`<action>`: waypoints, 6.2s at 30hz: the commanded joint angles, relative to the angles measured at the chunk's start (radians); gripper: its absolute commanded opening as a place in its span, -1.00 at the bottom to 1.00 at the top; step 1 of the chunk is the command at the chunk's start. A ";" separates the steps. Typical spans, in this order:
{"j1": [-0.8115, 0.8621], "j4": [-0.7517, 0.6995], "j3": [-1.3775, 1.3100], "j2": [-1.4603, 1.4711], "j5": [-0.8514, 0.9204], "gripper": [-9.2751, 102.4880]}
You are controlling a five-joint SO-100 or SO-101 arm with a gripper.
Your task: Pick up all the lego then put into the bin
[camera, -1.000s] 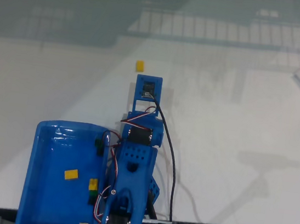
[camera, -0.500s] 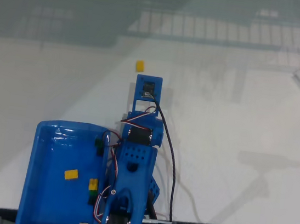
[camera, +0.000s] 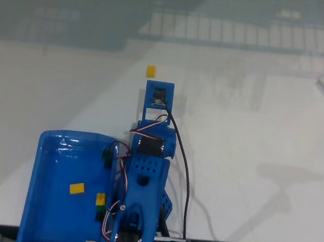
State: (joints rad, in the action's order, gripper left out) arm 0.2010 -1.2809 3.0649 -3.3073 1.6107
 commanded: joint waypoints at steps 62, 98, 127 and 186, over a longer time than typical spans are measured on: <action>-0.114 0.888 -1.009 1.750 -0.015 -0.47; -0.344 0.724 -0.902 1.150 -0.357 -0.83; -1.580 -0.334 -0.772 0.379 -0.462 -0.83; -0.115 0.454 -0.077 0.012 -0.086 -0.83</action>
State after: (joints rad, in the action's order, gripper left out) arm 0.0552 -0.8299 2.9790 -3.2582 1.5064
